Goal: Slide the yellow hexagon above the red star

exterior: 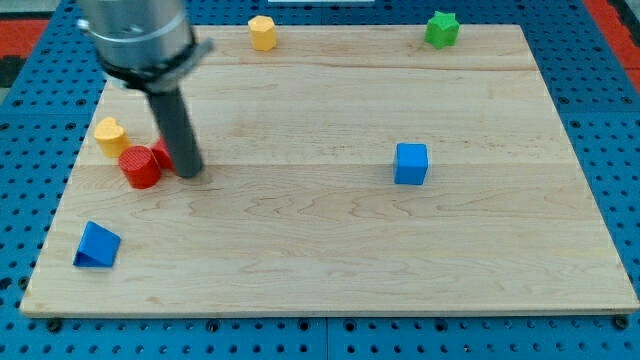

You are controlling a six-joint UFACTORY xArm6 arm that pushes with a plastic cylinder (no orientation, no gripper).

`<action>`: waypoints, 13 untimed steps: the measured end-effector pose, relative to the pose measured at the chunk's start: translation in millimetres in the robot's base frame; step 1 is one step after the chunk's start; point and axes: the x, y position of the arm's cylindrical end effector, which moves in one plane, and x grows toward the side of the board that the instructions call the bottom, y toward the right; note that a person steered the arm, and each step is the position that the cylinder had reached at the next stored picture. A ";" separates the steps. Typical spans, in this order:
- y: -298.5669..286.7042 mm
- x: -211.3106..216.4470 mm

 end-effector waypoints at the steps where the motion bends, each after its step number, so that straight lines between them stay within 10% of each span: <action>1: -2.7 -16.5; 3: 177.9 -117.6; 5: 171.5 -239.9; 9: 39.2 -177.9; 12: 11.0 -250.8; 13: -2.2 -194.9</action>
